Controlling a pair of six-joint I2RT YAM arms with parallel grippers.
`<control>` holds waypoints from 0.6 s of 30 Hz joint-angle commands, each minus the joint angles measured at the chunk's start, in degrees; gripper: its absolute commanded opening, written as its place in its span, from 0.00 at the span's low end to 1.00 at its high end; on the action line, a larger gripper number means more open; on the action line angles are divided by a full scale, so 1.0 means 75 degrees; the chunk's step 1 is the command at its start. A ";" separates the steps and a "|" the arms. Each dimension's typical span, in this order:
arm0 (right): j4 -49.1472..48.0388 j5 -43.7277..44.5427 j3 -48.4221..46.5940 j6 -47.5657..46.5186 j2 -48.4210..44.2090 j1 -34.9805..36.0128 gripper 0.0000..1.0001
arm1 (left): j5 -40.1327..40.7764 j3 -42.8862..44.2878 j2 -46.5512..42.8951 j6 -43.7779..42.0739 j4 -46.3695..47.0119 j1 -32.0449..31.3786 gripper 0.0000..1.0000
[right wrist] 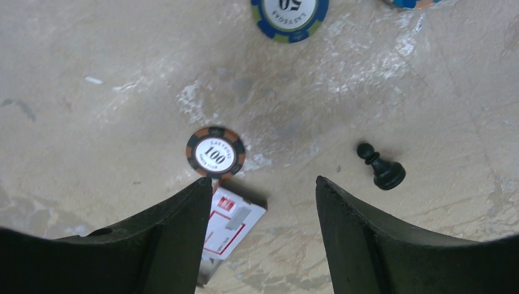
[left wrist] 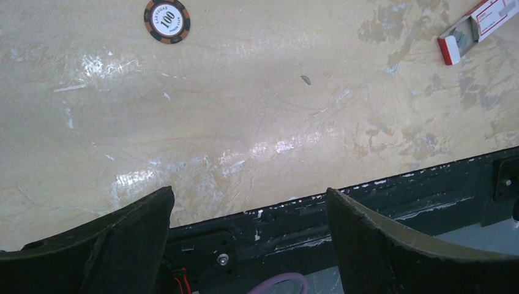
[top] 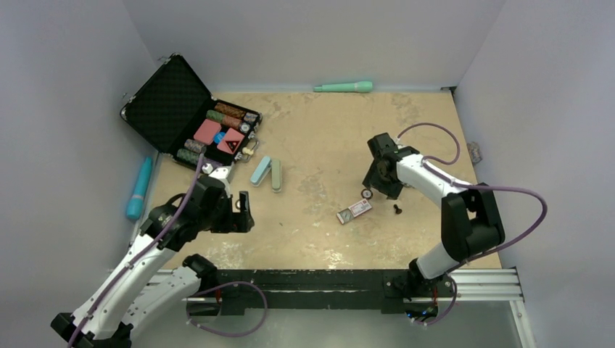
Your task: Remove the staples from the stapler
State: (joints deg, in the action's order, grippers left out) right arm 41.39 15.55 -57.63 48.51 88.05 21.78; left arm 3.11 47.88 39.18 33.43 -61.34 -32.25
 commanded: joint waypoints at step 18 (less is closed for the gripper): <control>-0.0490 -0.0097 0.1064 0.0488 0.0542 0.0420 0.45 | -0.0082 0.0062 -0.0271 -0.0053 0.0175 0.0056 0.96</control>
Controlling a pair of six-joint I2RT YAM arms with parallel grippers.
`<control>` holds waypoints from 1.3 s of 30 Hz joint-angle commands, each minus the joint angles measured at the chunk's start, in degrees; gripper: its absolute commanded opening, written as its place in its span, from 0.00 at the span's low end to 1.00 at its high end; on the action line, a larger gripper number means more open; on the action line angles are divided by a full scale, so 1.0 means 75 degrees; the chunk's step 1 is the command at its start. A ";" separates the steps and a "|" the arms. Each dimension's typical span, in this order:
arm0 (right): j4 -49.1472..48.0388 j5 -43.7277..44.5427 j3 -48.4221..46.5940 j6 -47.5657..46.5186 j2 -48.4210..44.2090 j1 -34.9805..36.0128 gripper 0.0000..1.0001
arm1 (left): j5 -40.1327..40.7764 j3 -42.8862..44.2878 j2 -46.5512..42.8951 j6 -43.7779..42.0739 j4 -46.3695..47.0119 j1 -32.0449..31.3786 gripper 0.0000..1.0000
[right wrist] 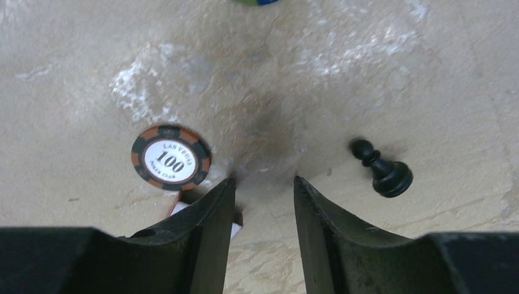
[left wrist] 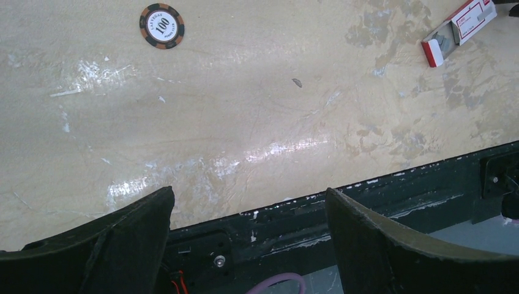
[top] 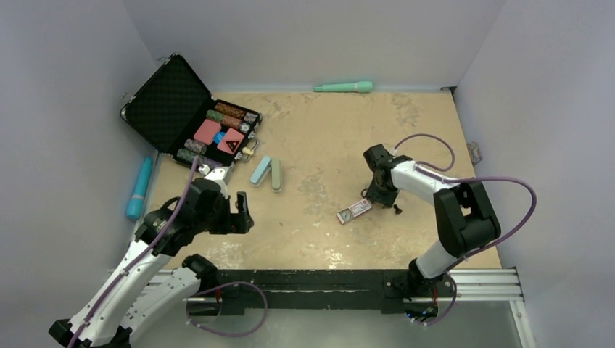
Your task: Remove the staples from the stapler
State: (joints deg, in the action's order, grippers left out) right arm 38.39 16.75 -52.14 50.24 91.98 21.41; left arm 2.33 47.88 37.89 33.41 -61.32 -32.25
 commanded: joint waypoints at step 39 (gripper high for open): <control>0.0202 -0.0360 -0.0487 -0.0115 -0.0633 0.3341 0.26 | -0.1215 -0.0953 0.0615 0.1239 0.2155 0.0058 0.50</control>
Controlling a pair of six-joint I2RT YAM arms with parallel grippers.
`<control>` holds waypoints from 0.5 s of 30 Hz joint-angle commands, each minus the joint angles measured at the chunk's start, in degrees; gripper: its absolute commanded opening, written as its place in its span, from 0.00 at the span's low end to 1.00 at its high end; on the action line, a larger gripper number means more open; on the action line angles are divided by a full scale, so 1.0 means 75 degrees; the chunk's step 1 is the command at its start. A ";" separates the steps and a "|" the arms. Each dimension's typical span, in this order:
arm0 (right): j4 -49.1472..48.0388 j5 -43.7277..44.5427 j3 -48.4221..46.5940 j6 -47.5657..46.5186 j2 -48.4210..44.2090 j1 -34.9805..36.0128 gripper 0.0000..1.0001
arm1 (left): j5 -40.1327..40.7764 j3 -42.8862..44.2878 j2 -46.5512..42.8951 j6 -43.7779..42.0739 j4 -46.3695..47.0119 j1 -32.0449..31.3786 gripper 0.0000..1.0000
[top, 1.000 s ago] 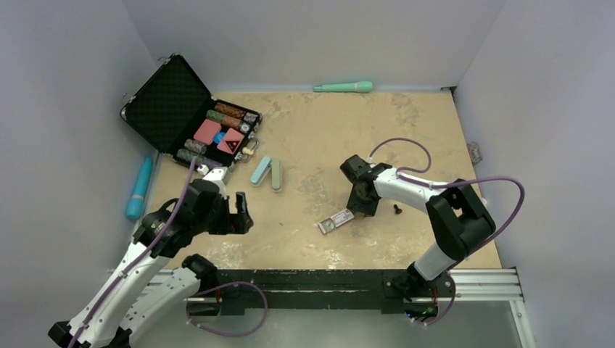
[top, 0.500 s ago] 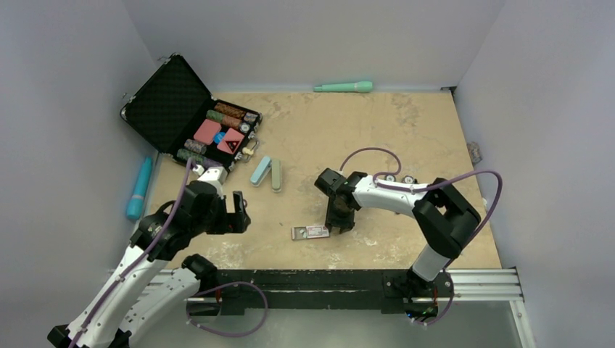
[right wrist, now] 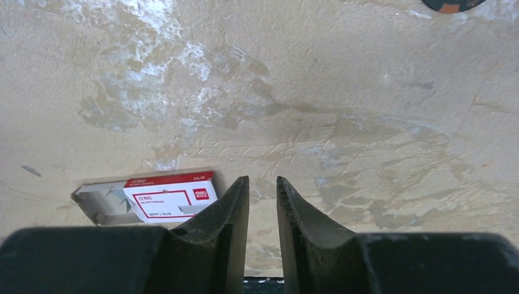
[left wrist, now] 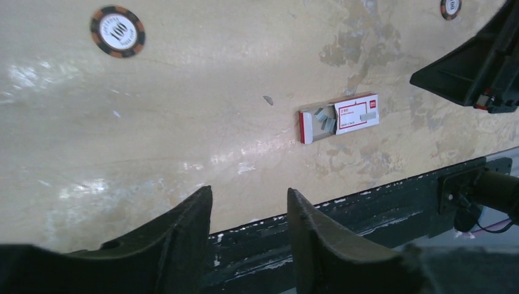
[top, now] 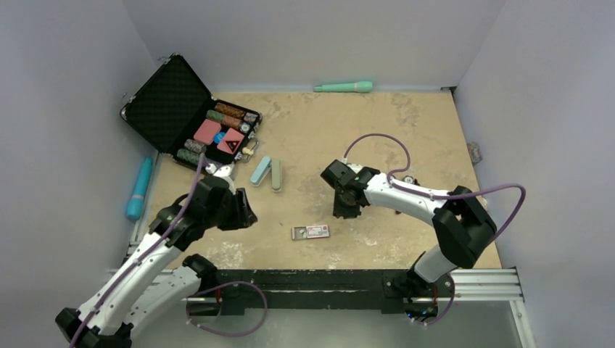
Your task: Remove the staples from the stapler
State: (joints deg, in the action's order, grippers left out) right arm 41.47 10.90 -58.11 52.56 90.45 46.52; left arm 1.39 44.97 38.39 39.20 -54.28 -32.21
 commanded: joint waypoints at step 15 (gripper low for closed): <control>-0.1993 -0.0686 0.1381 -0.1334 -0.1176 0.0095 0.00 | -0.2062 -0.1835 0.2577 0.0587 0.3472 0.0004 0.00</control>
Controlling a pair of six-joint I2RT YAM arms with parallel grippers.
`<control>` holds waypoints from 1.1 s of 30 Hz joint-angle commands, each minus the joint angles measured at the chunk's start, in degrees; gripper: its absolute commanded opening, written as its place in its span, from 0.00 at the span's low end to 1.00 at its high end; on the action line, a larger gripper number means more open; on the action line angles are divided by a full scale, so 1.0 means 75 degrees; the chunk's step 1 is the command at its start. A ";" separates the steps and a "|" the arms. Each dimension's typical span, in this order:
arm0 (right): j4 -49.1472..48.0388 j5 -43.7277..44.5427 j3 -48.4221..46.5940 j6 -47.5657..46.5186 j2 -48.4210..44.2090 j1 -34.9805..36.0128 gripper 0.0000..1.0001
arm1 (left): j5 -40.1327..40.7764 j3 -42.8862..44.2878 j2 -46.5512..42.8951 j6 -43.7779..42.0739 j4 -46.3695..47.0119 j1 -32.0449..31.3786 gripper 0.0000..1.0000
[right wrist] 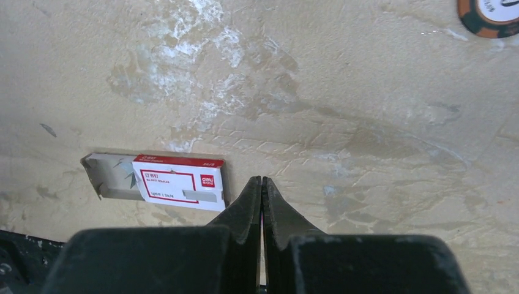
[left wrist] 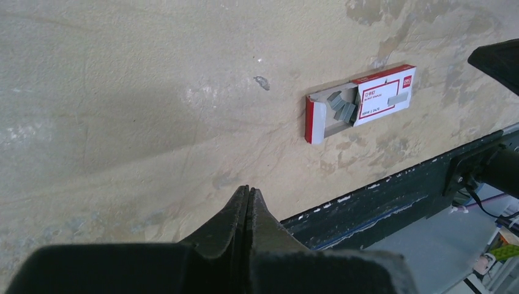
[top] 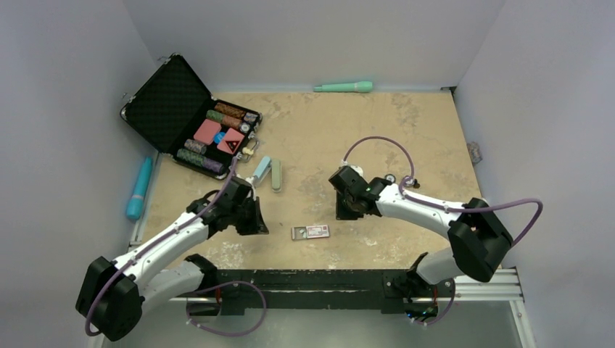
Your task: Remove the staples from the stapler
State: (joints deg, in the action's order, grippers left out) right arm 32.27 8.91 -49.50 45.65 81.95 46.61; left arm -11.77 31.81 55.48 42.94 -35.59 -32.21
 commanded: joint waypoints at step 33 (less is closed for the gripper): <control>-0.1118 -0.0889 0.0153 -0.0923 0.1013 0.0371 0.00 | -0.0822 -0.0001 0.2726 0.0017 0.2422 -0.0139 0.00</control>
State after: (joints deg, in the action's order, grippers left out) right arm 24.14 1.93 -46.13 39.92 88.12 49.12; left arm -16.64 31.05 74.85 42.94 -20.14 -32.84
